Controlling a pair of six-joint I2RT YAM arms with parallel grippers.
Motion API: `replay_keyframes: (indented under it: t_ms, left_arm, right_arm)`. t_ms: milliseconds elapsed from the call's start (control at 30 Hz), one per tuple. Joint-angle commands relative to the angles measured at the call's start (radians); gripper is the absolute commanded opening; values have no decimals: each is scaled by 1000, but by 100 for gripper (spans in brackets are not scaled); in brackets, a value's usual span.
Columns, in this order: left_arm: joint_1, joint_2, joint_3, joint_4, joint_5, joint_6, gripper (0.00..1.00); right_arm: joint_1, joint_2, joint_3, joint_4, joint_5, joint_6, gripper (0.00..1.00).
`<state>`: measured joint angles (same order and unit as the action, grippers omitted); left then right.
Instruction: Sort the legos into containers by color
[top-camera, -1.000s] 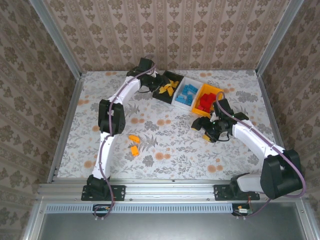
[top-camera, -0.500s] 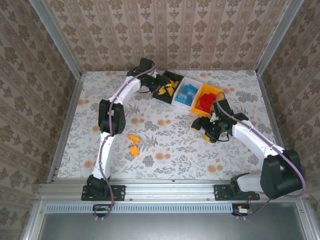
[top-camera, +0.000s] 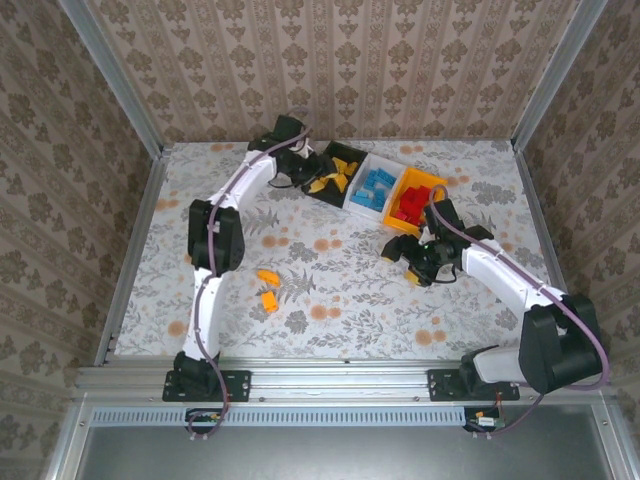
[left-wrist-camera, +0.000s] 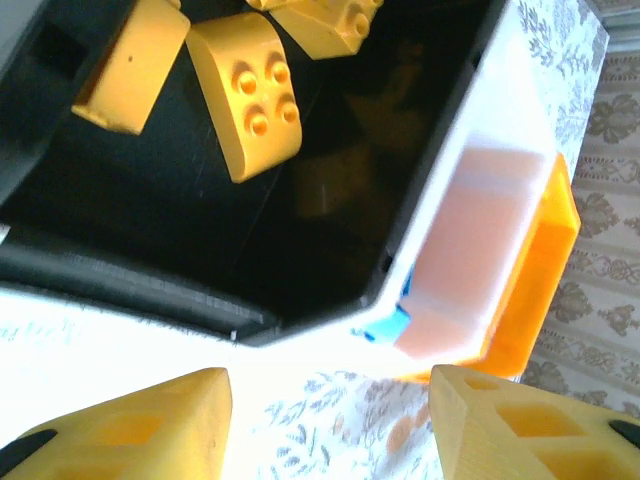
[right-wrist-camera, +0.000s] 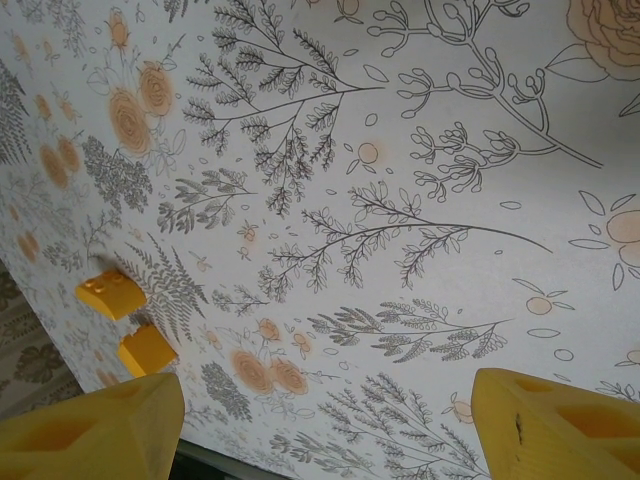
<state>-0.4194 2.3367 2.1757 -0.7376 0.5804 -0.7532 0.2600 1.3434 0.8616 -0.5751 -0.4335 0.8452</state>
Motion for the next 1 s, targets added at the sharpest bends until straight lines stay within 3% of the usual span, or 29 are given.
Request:
replay_keyframes:
  t_ms: [0,300,567,767,967]
  left_arm:
    - [-1,-137,-63,-62,-35,121,57]
    - [49,-435,-457,-108,-148,289,62]
    - [62,-657,-815,-169,-330,377,65]
    - [60,-745,-1015,-153,-391,331,66]
    - [55,-732,-1071,-145,-418,328,69]
  right_arm:
    - [14,24,21,2,-7,7,77]
    - [45,99,77,-7,-14,-8,77]
    - [95,169,151,-25,-12,-45,77]
    - [184,284,274,-116,32,-155,78]
    - [218,349,343,-150,23,-186,78]
